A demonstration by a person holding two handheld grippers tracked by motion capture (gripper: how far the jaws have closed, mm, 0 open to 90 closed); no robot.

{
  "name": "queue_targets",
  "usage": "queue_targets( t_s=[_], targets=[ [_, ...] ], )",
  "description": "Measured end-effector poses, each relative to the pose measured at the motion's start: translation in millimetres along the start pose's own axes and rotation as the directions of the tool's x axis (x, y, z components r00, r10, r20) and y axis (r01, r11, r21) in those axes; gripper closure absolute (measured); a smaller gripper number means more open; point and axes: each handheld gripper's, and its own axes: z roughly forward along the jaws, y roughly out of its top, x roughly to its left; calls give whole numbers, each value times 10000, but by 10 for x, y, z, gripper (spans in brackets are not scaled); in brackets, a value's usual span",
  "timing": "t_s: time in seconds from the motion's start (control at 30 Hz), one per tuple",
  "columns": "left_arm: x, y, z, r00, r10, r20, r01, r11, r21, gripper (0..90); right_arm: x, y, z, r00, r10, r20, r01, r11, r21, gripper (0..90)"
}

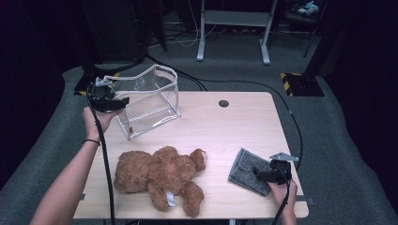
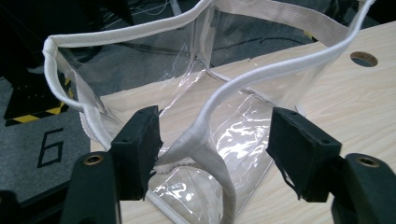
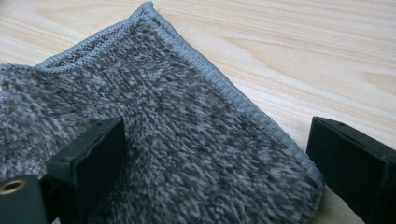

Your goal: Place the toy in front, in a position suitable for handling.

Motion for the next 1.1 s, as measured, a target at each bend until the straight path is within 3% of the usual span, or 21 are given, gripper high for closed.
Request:
queue_targets(
  t_s=[0.2,0.27,0.37,0.6,0.73,0.97,1.1],
  targets=[
    [-38,-29,-116,9998,-81,-193,74,9994,-341,271,1,0,-3,10000,29,-6,-29,10000,10,50],
    [-27,-44,-126,9996,-217,-206,212,9995,-218,219,4,0,-3,10000,57,-6,-56,10000,31,51],
    [11,-101,-125,9991,-414,-137,413,9991,-71,222,5,1,-3,10000,57,8,-57,10000,43,51],
    [95,-350,99,9952,-918,331,896,9939,649,254,4,1,-2,10000,55,14,-55,10000,45,50],
    [102,-441,211,9948,-966,313,939,9926,771,317,5,1,-2,10000,60,19,-60,10000,44,51],
    [121,-545,369,9947,-1001,235,972,9899,1028,530,2,2,-1,10000,27,17,-27,10000,35,51],
    [135,-576,404,9915,-1097,696,1031,9904,925,676,-1,3,0,10000,3,15,-3,10000,29,50]
  ],
)
